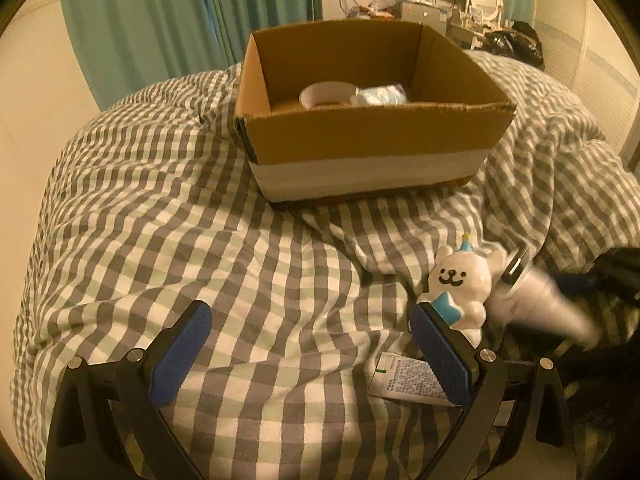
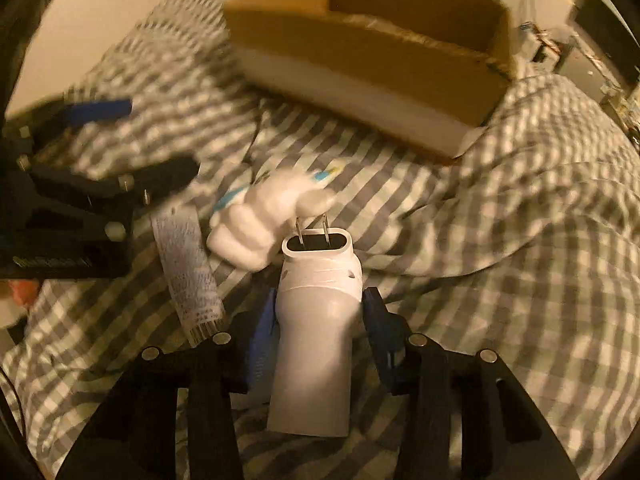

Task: Organize objects
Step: 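Grasp the white bottle with the right tool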

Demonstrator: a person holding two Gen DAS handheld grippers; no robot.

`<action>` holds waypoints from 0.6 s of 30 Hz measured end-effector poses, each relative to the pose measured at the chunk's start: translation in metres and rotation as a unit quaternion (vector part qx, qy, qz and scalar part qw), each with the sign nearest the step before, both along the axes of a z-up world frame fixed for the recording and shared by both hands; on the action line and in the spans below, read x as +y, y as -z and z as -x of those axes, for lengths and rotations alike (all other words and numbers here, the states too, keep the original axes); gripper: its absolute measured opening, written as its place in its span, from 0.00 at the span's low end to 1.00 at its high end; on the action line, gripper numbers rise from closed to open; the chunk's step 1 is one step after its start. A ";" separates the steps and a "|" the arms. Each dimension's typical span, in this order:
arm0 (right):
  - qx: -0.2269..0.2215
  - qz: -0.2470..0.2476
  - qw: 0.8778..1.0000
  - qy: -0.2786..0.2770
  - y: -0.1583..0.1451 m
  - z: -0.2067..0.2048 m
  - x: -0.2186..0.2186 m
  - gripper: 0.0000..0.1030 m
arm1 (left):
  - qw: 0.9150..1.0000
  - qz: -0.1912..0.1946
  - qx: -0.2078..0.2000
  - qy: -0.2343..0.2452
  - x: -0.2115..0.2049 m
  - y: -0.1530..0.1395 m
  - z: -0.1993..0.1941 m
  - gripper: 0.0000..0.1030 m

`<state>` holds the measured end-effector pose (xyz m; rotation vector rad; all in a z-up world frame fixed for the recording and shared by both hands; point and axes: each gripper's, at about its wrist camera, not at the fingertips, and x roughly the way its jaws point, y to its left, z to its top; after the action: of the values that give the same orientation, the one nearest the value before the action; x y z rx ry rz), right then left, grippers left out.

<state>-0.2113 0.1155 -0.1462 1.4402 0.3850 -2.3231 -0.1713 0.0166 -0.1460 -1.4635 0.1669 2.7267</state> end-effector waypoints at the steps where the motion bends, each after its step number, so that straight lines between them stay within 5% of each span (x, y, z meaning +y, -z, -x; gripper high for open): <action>1: 0.014 0.014 1.000 0.016 -0.008 0.000 0.009 0.42 | 1.000 0.001 -0.005 -0.001 0.001 0.002 0.001 0.99; 6: 0.049 0.070 0.993 0.082 -0.030 0.005 0.039 0.43 | 1.000 -0.014 -0.017 0.017 0.015 0.004 0.002 0.99; 18: 0.034 0.121 0.989 0.084 -0.024 0.008 0.047 0.43 | 0.995 -0.047 -0.029 0.080 0.067 0.016 0.009 0.98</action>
<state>-0.2191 0.1630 -0.1225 1.3244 -0.0031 -2.4557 -0.1807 0.0839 -0.1616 -1.4356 0.1453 2.5268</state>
